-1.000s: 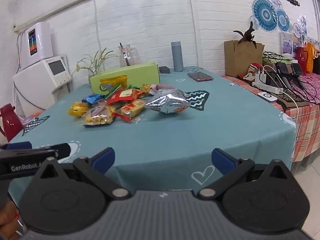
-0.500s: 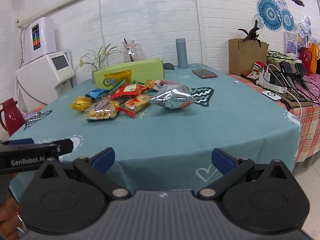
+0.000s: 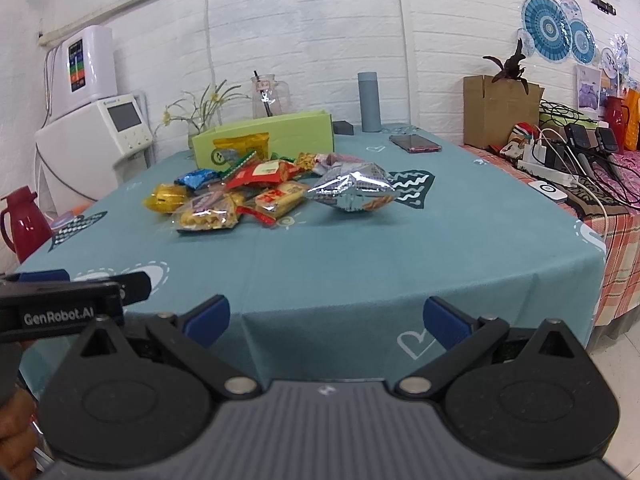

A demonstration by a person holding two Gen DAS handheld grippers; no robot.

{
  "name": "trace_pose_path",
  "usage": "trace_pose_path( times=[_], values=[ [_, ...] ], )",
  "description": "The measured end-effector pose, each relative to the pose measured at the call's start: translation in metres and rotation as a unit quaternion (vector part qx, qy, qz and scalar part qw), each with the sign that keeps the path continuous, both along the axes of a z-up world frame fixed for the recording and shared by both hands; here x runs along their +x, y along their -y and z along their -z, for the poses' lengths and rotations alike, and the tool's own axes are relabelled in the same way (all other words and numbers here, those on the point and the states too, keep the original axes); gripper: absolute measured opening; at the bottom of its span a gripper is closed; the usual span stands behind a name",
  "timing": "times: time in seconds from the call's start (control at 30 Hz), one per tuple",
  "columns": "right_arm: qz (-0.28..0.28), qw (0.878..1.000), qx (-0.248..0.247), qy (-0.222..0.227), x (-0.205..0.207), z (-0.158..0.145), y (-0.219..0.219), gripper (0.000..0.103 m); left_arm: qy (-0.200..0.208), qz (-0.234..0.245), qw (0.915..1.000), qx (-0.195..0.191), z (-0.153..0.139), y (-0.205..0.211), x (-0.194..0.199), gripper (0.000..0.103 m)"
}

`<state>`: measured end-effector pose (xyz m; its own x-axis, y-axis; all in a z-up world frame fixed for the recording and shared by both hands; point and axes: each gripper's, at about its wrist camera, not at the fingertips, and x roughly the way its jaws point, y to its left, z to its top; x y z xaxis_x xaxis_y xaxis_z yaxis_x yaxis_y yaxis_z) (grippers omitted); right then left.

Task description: Organize snacks

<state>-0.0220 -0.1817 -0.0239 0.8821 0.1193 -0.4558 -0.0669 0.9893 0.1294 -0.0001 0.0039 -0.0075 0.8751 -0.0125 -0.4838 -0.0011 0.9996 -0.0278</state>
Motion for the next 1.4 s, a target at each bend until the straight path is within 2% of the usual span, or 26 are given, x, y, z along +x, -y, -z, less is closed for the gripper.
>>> trace_pose_path(
  times=[0.73, 0.87, 0.97, 1.07, 1.2, 1.33, 1.4],
  values=[
    [-0.003, 1.0, -0.007, -0.009, 0.005, 0.004, -0.004, 0.102, -0.009, 0.0, 1.0, 0.0, 0.005, -0.001, 0.003, 0.091],
    [-0.008, 1.0, -0.005, 0.023, 0.007, 0.007, -0.004, 0.102, -0.013, -0.001, 0.9999, 0.0, 0.006, -0.004, 0.007, 0.092],
    [-0.049, 0.997, 0.003, 0.062, 0.033, 0.002, -0.006, 0.102, -0.005, -0.001, 1.0, -0.001, -0.004, -0.011, 0.023, 0.092],
    [-0.06, 0.997, -0.006, 0.038, 0.078, -0.002, -0.013, 0.102, 0.008, -0.013, 0.9998, 0.01, -0.017, -0.023, 0.057, 0.092],
    [-0.076, 0.997, -0.018, 0.01, 0.109, 0.005, -0.026, 0.102, -0.029, -0.025, 0.999, -0.021, -0.014, -0.044, 0.1, 0.092],
    [-0.106, 0.994, -0.016, -0.025, 0.122, 0.022, -0.037, 0.102, -0.061, -0.025, 0.9971, -0.036, 0.003, -0.057, 0.121, 0.092],
    [-0.108, 0.993, -0.036, -0.022, 0.122, 0.026, -0.045, 0.102, -0.076, -0.023, 0.9959, -0.044, 0.009, -0.061, 0.128, 0.09]
  ],
)
